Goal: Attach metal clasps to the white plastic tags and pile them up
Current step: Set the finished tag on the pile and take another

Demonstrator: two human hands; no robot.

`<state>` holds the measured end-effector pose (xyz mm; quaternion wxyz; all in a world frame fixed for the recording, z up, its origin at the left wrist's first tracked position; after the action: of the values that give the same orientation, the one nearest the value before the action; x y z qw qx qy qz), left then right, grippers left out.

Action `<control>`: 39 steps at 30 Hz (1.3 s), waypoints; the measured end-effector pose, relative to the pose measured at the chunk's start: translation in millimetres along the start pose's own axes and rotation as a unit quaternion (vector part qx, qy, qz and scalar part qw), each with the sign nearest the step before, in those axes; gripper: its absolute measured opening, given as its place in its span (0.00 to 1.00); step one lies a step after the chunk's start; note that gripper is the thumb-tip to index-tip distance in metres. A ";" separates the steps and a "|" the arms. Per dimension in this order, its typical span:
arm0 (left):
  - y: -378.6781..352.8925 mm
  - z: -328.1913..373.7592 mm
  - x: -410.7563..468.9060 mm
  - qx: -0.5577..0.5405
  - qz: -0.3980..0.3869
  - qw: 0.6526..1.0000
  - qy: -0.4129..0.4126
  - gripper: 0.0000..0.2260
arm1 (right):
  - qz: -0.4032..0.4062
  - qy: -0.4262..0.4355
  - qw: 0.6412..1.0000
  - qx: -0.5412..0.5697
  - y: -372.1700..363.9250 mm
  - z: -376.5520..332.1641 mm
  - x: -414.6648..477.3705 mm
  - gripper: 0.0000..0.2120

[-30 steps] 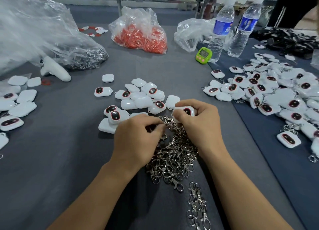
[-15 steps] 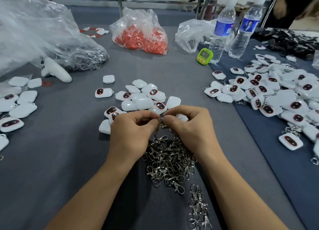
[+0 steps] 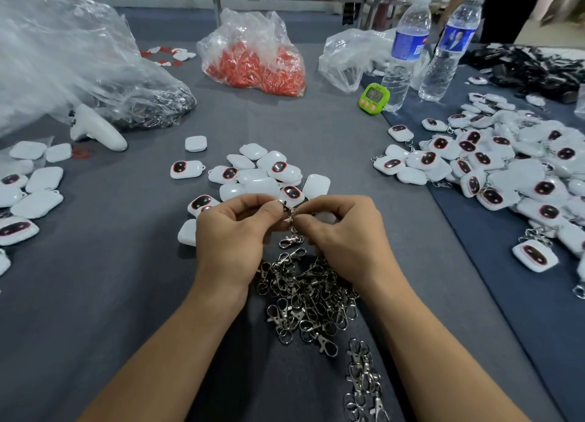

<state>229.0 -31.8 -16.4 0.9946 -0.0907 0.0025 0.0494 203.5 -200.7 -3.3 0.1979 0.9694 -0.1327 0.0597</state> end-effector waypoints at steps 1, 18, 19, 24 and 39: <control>0.9 -0.2 0.4 0.000 0.003 1.000 0.002 0.07 | 0.006 -0.008 1.000 0.004 0.9 1.9 0.7 0.03; -15.7 24.1 -11.9 0.266 -0.050 0.938 -0.216 0.13 | 0.016 -0.036 0.997 0.065 -2.2 11.9 9.2 0.04; -15.3 23.7 -11.2 0.259 -0.055 0.941 -0.213 0.13 | 0.014 -0.042 0.997 0.064 -2.3 13.0 9.3 0.04; -15.7 30.7 -11.1 0.235 -0.075 0.941 -0.232 0.15 | -0.033 -0.055 0.994 0.093 -5.2 11.4 8.4 0.03; -12.0 29.1 -4.2 0.248 -0.068 0.940 -0.223 0.15 | 0.062 0.027 0.997 -0.025 6.6 -7.1 1.9 0.06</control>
<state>225.9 -38.7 14.5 0.9616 0.1722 -0.2138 -0.0018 203.0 -204.1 6.0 0.2213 0.9521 -0.1887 0.0946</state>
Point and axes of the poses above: each hand's wrist, its own x-axis towards the middle knuckle, its own y-axis out of the back of the hand, z = x × y, the point moved 7 cm from there along x, towards the middle knuckle, and after that the axes turned 1 degree about x, right-handed, at the moved point
